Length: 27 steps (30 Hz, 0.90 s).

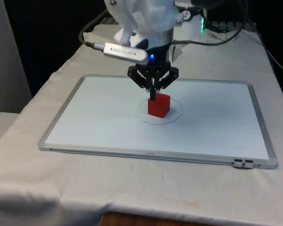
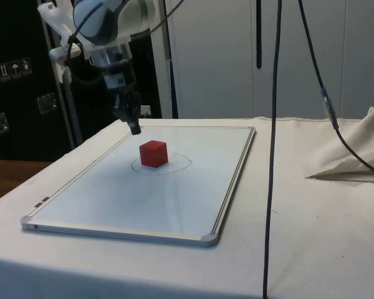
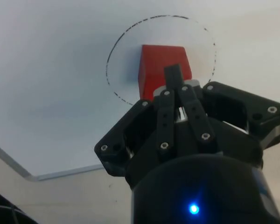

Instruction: Push the cube into the marked area.

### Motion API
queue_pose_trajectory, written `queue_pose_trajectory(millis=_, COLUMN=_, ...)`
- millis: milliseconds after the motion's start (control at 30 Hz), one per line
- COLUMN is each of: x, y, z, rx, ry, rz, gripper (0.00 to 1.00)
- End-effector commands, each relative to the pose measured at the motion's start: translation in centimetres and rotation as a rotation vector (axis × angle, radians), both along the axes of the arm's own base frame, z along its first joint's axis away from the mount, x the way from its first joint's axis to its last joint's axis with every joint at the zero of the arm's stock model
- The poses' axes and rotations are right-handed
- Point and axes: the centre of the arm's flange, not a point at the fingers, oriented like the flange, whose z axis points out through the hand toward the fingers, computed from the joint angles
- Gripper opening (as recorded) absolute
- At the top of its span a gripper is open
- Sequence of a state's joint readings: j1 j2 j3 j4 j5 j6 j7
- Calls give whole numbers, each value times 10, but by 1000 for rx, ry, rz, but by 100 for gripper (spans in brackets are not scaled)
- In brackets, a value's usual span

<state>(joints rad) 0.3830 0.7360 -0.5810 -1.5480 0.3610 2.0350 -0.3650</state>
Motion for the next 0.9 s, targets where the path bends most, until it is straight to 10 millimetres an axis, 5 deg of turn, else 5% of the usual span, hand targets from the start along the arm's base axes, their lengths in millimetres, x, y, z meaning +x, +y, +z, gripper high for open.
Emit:
queue_pose_trajectory(millis=0, x=-2, y=0, z=9, rx=-1, ry=0, rz=13, gripper=0)
queue_pose_trajectory(millis=533, x=-16, y=-5, z=62, rx=9, ry=-22, rz=34, gripper=0)
queue_pose_trajectory(millis=867, x=-23, y=-10, z=75, rx=29, ry=-29, rz=25, gripper=0)
